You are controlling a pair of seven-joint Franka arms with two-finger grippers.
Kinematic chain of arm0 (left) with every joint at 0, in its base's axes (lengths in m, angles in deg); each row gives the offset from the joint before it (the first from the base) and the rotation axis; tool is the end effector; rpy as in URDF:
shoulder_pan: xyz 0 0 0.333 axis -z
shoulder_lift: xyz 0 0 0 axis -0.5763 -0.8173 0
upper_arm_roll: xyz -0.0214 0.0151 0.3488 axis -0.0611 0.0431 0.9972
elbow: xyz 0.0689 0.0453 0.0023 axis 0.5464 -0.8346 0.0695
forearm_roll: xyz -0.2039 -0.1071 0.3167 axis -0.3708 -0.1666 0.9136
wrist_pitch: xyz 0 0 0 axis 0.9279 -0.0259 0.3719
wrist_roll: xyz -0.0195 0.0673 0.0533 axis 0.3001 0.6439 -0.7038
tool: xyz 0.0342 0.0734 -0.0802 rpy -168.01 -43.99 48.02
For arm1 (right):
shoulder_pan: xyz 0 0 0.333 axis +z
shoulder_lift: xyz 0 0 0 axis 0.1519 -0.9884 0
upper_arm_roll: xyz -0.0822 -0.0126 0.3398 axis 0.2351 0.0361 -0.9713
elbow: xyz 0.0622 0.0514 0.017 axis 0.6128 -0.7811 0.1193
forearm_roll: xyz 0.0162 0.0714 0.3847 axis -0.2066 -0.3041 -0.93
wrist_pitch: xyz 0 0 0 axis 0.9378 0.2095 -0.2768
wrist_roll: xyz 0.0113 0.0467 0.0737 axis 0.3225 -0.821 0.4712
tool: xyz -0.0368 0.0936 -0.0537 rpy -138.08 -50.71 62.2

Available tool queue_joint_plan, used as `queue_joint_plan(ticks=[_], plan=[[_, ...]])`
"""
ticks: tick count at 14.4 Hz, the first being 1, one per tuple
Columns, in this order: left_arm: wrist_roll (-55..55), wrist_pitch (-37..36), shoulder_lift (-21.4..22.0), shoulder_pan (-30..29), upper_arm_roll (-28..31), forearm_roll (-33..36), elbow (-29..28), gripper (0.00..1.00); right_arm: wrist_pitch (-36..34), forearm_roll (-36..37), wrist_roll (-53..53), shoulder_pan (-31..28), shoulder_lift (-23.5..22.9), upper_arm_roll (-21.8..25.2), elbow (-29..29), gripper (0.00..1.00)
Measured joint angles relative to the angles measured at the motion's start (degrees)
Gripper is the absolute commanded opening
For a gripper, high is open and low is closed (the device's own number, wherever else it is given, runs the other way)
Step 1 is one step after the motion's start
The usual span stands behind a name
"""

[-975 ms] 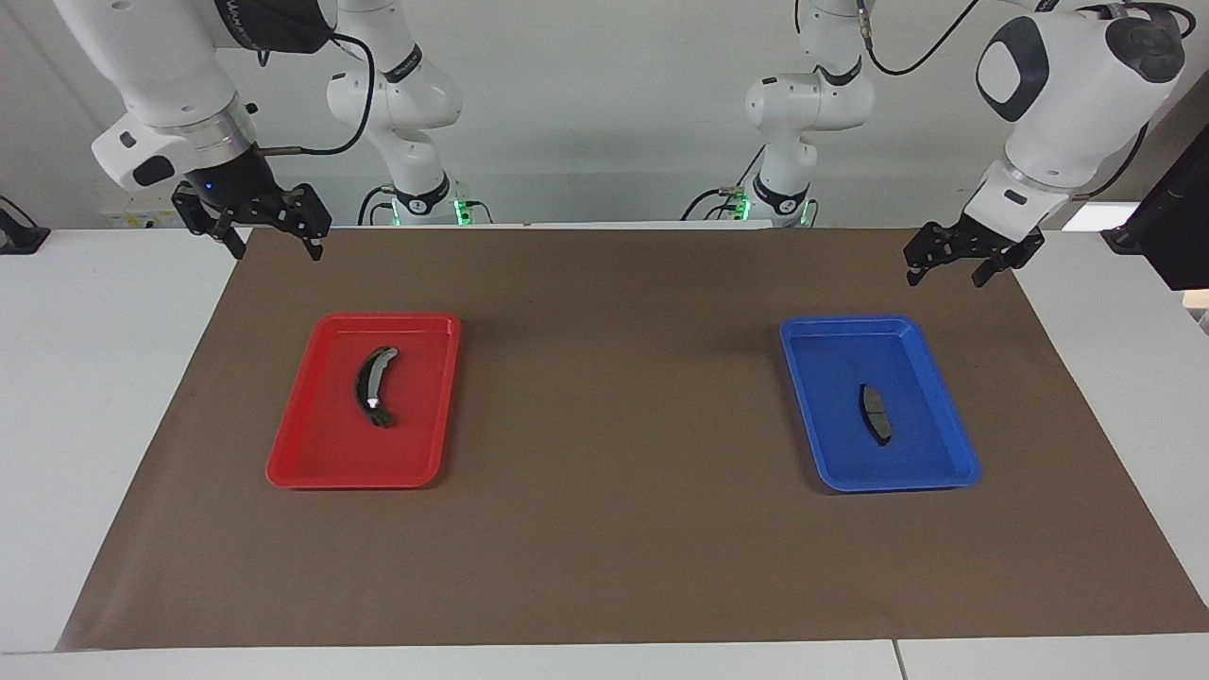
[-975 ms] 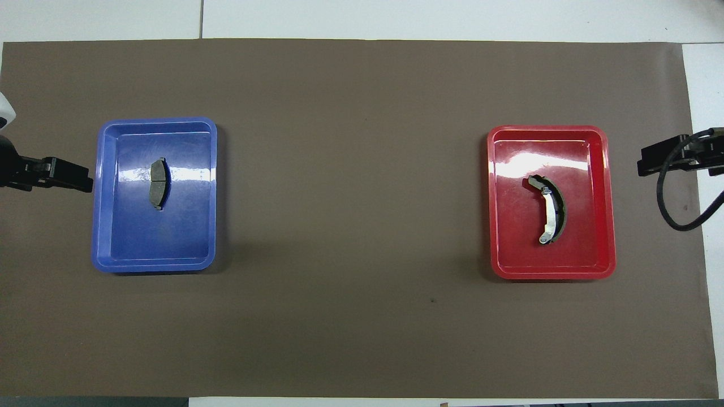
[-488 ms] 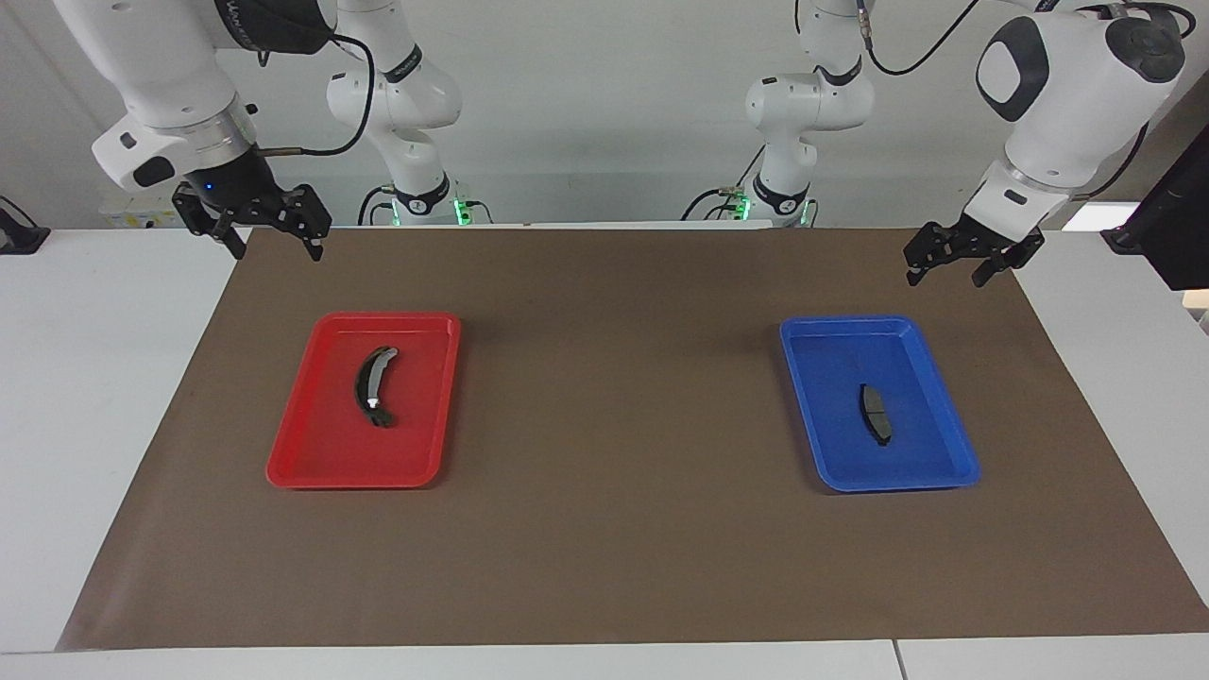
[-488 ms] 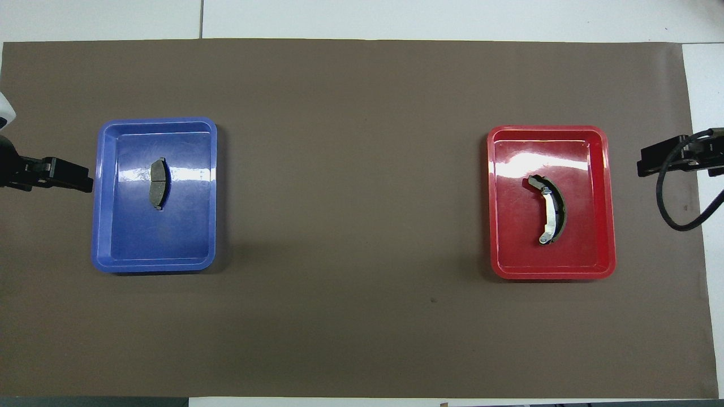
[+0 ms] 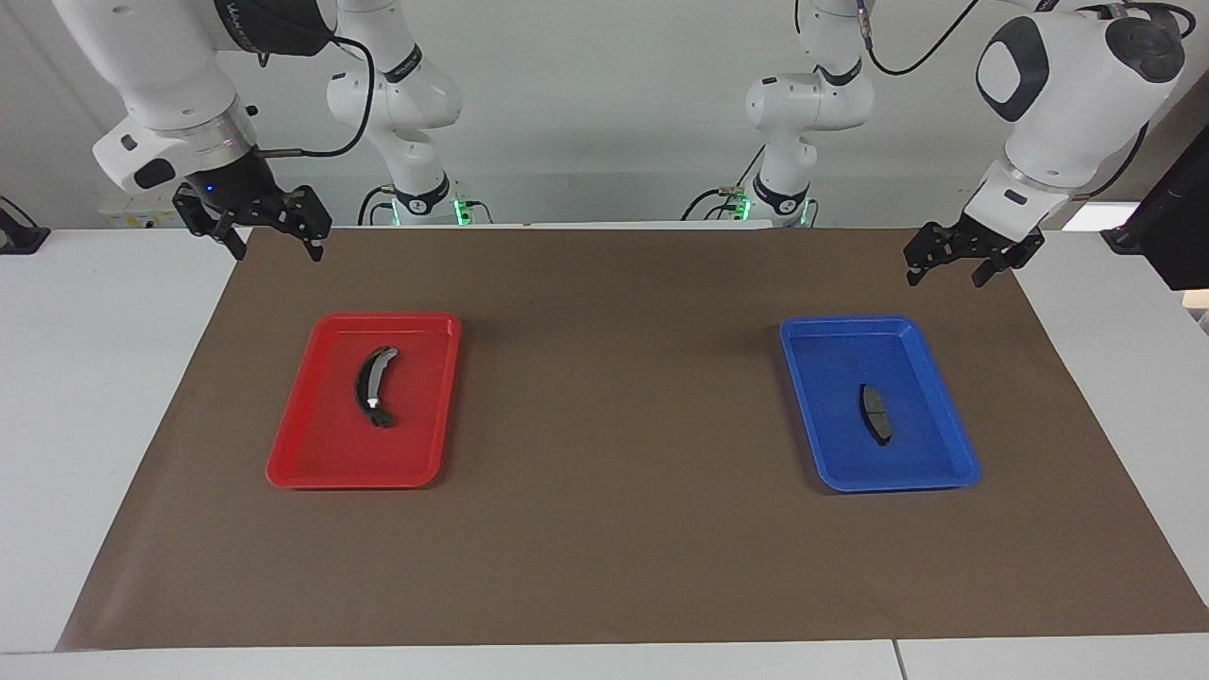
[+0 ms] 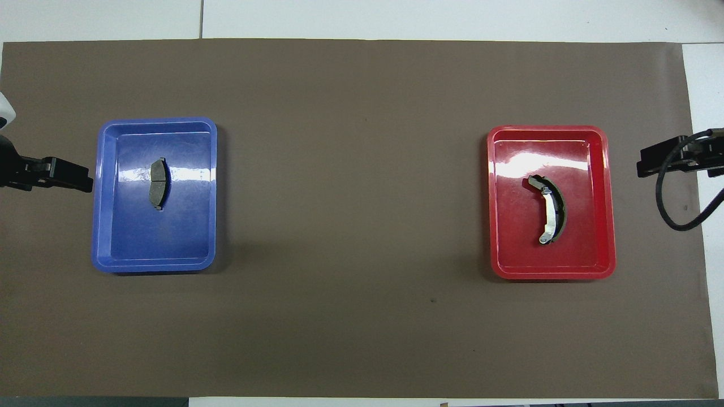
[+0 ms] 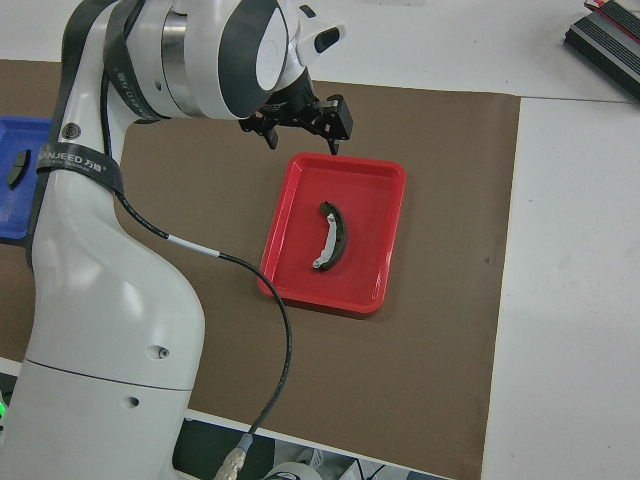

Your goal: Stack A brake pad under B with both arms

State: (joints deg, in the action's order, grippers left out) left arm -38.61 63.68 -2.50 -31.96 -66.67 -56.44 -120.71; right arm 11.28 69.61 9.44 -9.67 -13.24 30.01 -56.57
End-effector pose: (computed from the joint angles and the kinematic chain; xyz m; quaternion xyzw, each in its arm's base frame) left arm 0.5439 -0.0136 0.6038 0.9981 -0.0569 -0.0230 0.0022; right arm 0.5437 -0.0118 0.6590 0.9996 -0.0162 -0.0176 0.0160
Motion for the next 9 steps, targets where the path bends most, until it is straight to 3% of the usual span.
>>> queue_joint_plan(ticks=[5,9], plan=[[0.0,1.1,0.0,0.0,-0.5,0.0,-0.1,0.99,0.0,0.0,0.0,0.0,0.0,0.0,0.0,1.0],[0.0,6.7,-0.2,0.5,-1.2,0.0,-3.1,0.99,0.0,0.0,0.0,0.0,0.0,0.0,0.0,1.0]])
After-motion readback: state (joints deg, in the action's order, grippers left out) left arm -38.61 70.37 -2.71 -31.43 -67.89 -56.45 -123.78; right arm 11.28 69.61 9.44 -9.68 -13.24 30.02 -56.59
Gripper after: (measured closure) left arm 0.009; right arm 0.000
